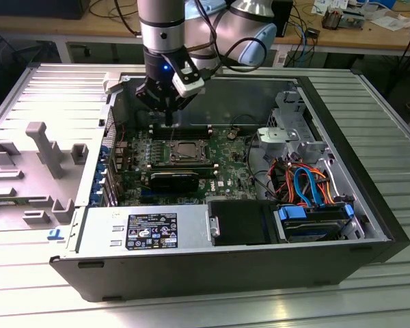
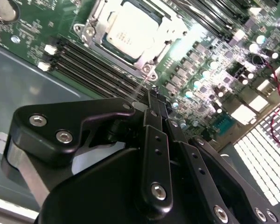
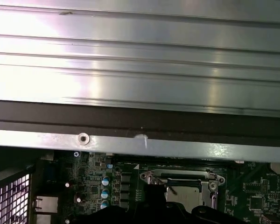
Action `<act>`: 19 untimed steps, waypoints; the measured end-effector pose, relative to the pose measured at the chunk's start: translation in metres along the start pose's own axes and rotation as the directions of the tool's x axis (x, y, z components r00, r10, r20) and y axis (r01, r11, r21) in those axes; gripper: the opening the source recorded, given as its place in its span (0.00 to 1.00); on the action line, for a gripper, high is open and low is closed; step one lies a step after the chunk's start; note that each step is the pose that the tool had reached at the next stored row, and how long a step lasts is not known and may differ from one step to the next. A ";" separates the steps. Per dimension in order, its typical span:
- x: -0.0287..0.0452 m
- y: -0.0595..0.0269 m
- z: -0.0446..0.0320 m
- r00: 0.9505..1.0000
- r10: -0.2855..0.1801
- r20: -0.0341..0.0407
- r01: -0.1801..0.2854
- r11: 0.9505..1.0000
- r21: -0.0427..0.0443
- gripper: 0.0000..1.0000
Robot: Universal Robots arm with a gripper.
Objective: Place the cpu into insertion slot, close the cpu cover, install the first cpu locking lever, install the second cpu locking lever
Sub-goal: 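Install the first cpu locking lever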
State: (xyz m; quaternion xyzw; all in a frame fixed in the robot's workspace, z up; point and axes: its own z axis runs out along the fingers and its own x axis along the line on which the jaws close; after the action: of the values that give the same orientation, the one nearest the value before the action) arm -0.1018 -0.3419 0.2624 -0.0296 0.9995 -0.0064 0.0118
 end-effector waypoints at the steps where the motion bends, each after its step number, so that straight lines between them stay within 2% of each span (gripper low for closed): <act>1: -0.0012 0.0001 0.0002 1.000 0.000 0.000 0.000 1.000 0.001 0.11; 6: -0.0051 0.0008 0.0003 1.000 0.000 0.000 0.000 1.000 0.002 0.11; 17: -0.0055 0.0009 0.0003 1.000 0.000 0.000 0.000 1.000 0.002 0.11; 18: -0.0055 0.0010 0.0017 1.000 0.004 0.000 -0.004 1.000 0.004 0.11; 19: -0.0094 0.0028 0.0066 0.999 0.033 0.000 -0.033 0.999 0.006 0.11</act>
State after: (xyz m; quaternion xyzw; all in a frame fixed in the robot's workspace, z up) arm -0.0925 -0.3387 0.2560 -0.0129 0.9998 -0.0091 0.0118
